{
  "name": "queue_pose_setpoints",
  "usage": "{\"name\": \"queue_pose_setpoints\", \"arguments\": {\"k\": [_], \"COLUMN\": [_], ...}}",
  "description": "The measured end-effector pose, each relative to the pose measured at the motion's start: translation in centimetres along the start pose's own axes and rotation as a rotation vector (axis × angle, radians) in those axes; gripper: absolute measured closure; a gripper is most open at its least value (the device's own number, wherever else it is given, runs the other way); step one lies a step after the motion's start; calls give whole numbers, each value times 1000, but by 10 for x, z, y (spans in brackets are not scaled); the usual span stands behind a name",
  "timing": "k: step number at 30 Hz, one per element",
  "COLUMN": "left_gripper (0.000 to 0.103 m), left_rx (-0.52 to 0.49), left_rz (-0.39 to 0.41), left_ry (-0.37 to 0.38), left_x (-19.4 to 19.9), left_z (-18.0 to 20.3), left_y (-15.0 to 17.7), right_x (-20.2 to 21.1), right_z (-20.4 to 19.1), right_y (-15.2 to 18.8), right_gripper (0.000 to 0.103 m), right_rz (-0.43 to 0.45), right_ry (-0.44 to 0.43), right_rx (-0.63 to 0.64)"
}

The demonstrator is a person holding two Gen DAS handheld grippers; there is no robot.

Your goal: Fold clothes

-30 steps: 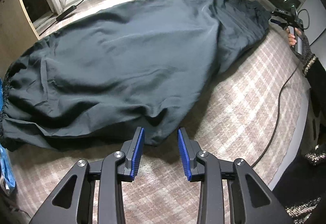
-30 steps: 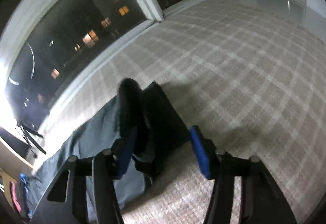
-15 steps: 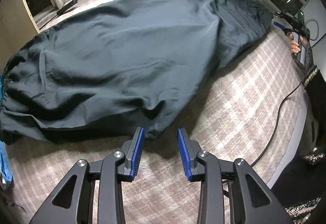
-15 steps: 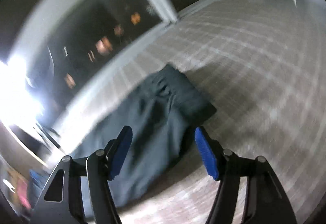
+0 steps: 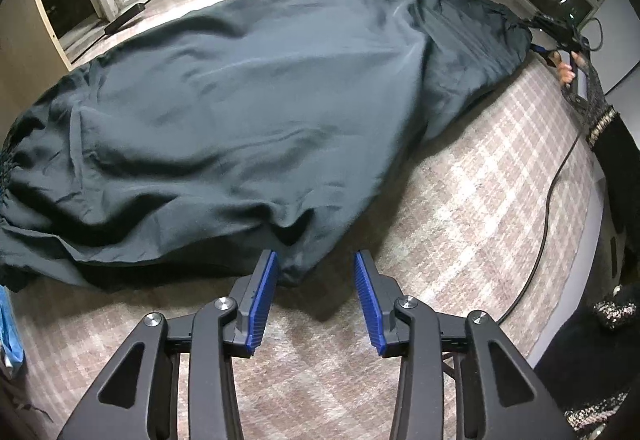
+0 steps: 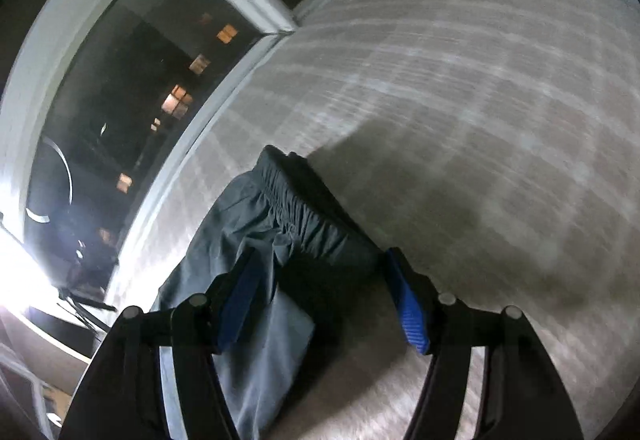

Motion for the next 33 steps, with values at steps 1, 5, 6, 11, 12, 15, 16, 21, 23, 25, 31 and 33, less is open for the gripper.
{"name": "queue_pose_setpoints", "arguments": {"k": [1,5,6,11,12,15,16,21,23,25,31,33], "left_gripper": [65,65,65,59,59,58,58,58,58,58,57,47], "left_rx": [1,34,40,52,44,3,-9,-16,4,33,192,262], "left_rz": [6,42,45,35,32,22,18,58,90,118,177,186], "left_ry": [-1,-10,-11,-12,-16,-33,-45,-50,-24,-34,-274,-409], "left_x": [2,13,14,13,11,2,-1,8,17,25,57,71], "left_z": [-1,-11,-12,-11,-9,2,4,7,3,-12,-132,-187], "left_y": [-1,0,2,19,20,18,17,3,-4,-14,-37,-40], "right_x": [-3,-17,-19,-23,-22,-7,5,83,78,59,20,14], "right_z": [-5,-17,-19,-29,-33,-43,-45,-40,-35,-31,-30,-31], "right_y": [-1,1,1,6,7,0,-6,-40,-40,-33,-13,-11], "right_gripper": [40,71,71,72,78,84,85,88,88,88,87,87], "right_rz": [4,-34,-40,-35,-39,10,36,182,154,106,30,17], "right_ry": [7,-54,-68,-40,-39,-15,-19,-66,-20,13,69,86], "right_rx": [22,4,-2,58,75,114,109,76,93,100,128,142]}}
Point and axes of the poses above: each gripper's, at about its wrist camera, not at the fingertips, and x roughly against the way its jaws point, z to its right, y to its underside, the point moved 9 cm from there along -x, roughly the way its jaws point, and after that the axes turned 6 degrees about y, right-handed, at the moved point
